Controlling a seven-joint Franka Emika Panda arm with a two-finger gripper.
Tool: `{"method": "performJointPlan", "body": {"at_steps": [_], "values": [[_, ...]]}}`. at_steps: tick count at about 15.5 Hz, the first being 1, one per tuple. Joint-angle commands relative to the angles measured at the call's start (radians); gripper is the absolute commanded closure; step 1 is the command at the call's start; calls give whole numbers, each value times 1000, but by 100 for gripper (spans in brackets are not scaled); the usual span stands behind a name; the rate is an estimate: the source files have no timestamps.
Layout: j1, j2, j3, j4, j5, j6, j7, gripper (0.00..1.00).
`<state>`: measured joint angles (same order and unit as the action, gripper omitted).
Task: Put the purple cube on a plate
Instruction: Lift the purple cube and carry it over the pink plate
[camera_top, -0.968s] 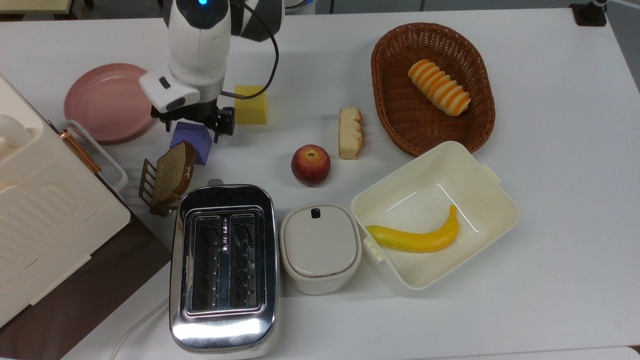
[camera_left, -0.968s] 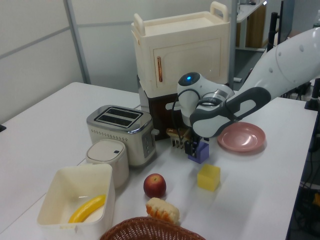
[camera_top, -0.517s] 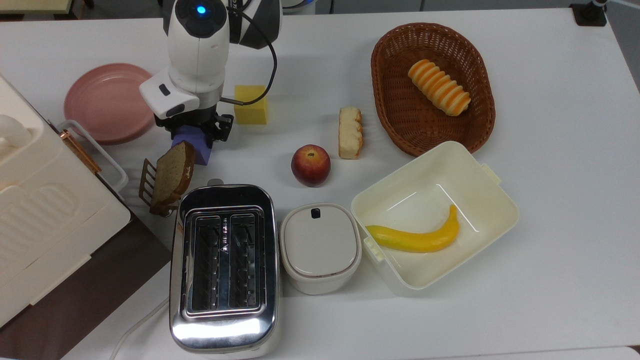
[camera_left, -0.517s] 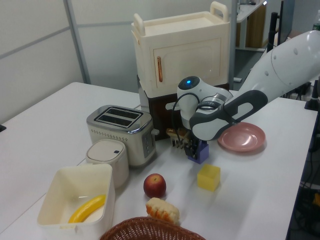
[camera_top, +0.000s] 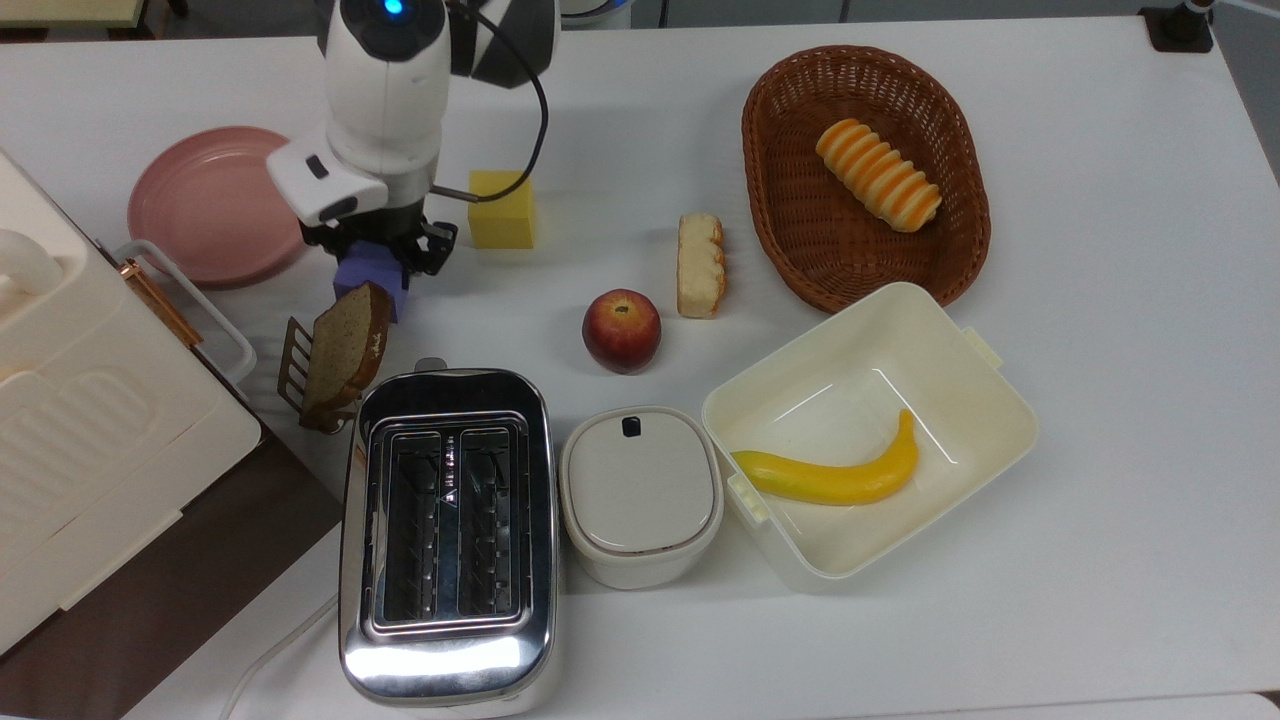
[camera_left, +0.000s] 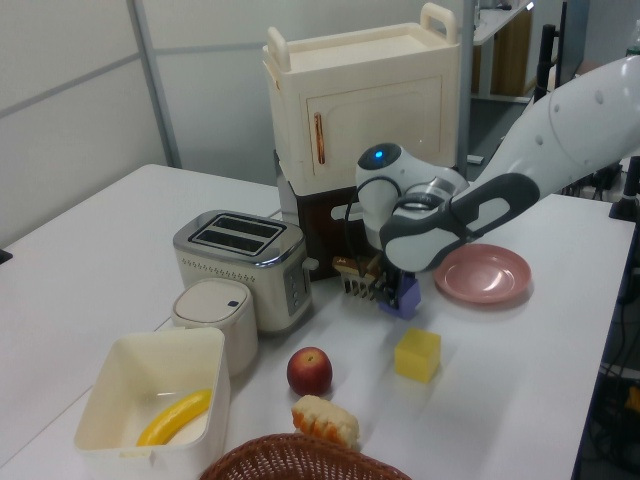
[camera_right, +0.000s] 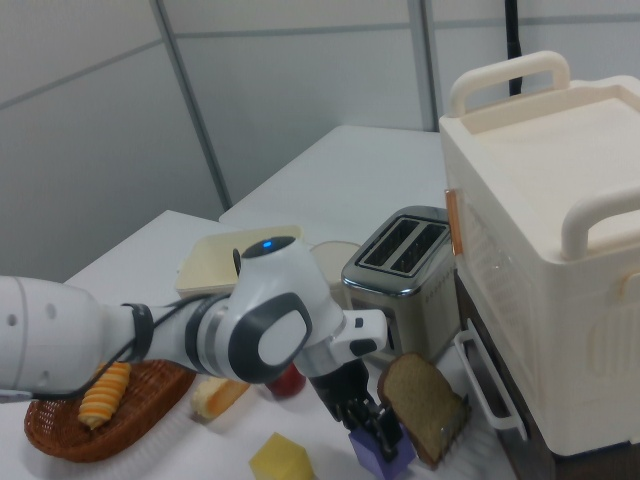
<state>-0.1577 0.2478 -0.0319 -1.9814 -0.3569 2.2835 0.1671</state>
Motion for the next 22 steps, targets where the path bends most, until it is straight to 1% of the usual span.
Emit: {"method": "performJointPlan", "body": {"at_steps": [1, 3, 4, 9, 12, 16, 18, 21, 22], "values": [[-42, -168, 0, -17, -8, -200, 5, 70], [-81, -197, 0, -17, -8, -237, 8, 70], [-95, -200, -6, -16, -7, -237, 11, 68], [-193, -191, -11, -17, -8, -227, -1, 67], [-198, -162, -11, -17, -14, -223, -1, 67], [-218, -157, -11, -16, -16, -223, 2, 67], [-218, -147, -13, -16, -16, -223, 9, 60], [-226, -145, -19, -10, -16, -220, 11, 61], [-226, -144, -20, -10, -16, -220, 11, 59]]}}
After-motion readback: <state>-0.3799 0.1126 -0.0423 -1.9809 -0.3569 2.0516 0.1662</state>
